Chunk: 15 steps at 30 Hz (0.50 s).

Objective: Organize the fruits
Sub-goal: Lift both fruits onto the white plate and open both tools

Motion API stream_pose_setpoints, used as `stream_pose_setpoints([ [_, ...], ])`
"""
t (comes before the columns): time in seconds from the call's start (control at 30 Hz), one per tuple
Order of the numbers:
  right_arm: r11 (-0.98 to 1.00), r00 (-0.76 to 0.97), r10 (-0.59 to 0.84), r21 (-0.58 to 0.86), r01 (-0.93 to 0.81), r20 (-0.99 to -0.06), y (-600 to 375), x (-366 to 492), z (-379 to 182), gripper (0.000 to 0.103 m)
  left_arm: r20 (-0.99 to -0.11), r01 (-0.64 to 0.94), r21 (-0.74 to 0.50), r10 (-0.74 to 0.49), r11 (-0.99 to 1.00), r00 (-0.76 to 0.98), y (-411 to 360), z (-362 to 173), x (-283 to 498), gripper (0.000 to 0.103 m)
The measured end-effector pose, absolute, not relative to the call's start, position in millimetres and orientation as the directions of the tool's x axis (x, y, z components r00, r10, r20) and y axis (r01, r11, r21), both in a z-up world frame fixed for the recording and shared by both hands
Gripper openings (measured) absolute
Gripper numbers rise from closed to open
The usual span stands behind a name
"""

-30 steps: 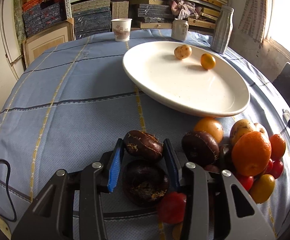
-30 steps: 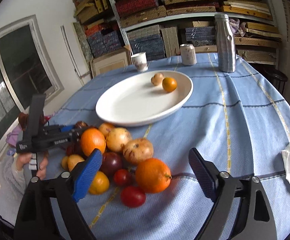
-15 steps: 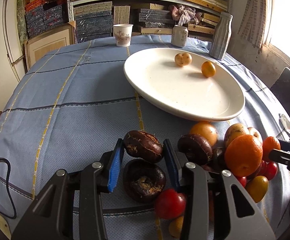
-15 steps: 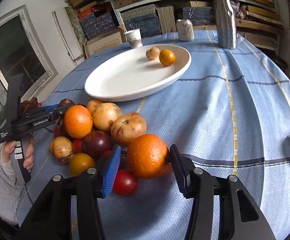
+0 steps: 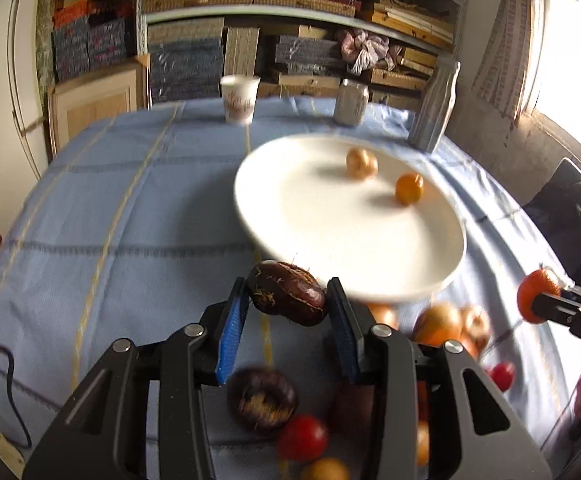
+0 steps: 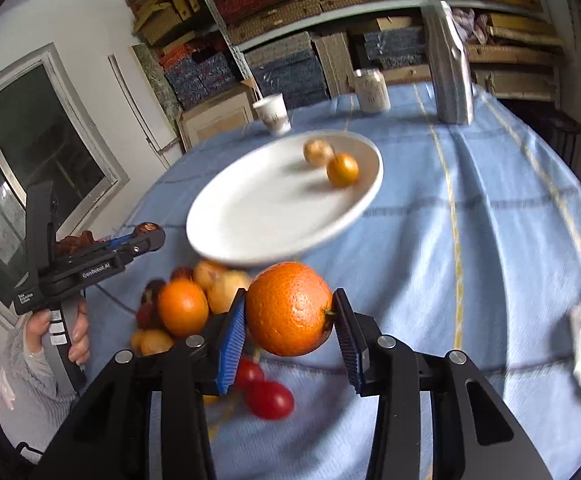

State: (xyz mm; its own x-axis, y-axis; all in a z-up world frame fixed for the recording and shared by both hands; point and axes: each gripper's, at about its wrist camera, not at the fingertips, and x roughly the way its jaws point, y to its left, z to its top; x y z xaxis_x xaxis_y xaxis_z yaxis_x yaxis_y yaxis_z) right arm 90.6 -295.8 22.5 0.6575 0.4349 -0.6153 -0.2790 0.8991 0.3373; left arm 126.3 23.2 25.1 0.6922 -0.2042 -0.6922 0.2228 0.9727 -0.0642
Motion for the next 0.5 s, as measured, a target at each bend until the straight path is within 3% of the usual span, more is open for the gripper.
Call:
stream_pose_setpoints([
  [0.2,0.907,0.692,0.42,0.293,-0.302,-0.587,-271.6,140.2,63.4,0.043,-0.685,0.23,-0.076,-0.218,0.97,0.695,-6.1,38.5,162.6,0.04],
  [0.5,0.924,0.653,0.381,0.259,-0.28,-0.654,-240.4,189.2,15.2,0.043,-0.739,0.209,-0.082,-0.2,0.975,0.643,-16.6,-0.5,206.4,0.04],
])
